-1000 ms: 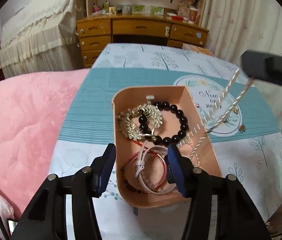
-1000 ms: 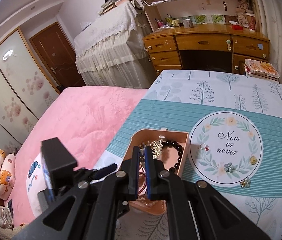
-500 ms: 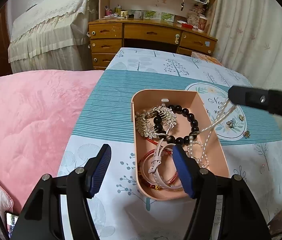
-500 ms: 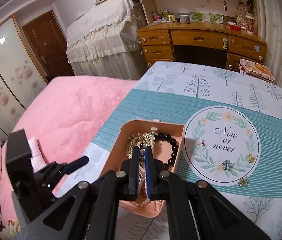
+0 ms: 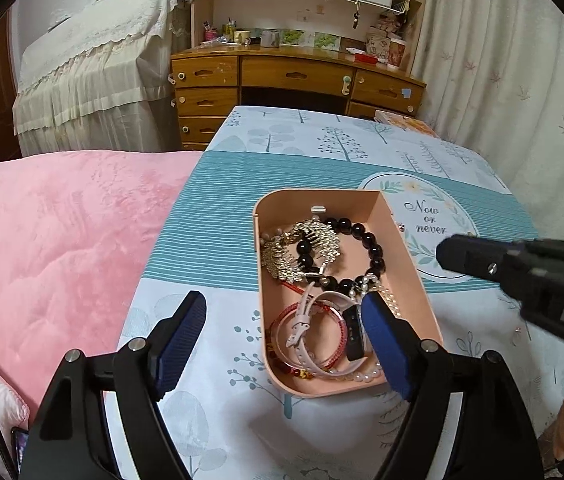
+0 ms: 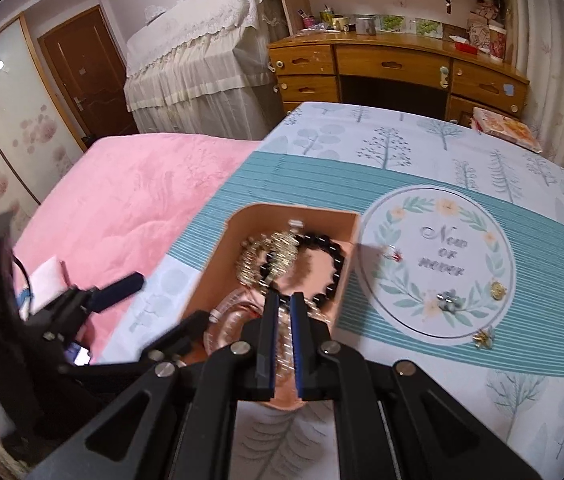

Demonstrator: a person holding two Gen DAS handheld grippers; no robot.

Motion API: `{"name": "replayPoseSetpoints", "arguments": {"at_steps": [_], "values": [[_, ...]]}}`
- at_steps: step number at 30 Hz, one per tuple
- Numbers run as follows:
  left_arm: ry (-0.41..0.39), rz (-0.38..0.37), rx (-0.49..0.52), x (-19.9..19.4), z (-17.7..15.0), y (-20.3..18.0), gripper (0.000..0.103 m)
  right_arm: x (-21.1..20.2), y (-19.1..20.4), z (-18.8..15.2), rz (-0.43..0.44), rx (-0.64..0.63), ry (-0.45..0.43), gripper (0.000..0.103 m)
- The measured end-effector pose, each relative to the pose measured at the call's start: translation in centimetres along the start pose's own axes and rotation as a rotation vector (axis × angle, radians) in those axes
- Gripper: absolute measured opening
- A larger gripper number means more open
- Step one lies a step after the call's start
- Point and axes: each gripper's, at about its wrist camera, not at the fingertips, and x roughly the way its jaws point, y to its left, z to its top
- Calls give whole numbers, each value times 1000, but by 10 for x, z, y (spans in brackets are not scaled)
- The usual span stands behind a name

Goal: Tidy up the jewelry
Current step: 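Reach the left tool to the blue flower brooch on the plate and close it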

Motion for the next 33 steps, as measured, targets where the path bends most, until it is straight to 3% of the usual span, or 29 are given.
{"name": "replayPoseSetpoints", "arguments": {"at_steps": [5,10,14,16,18,20,33], "values": [[-12,-11,18,-5,0,-7,80,2,-18,-13,-40,32,23,6],[-21,-23,35,-10,-1,-15,92,-1,-28,-24,-65,40,25,7],[-18,-45,41,-12,-1,-20,93,-3,-34,-33,-70,45,31,8],[-14,-50,45,-12,-1,-24,96,-5,-38,-37,-73,47,33,16],[-11,-55,52,-13,-1,-28,100,-9,-41,-40,-84,46,23,33],[-10,-67,68,-15,-1,-35,101,-16,-47,-43,-103,45,4,36],[-20,-85,247,-24,9,-97,101,-65,-123,-55,-188,211,-103,36]]}}
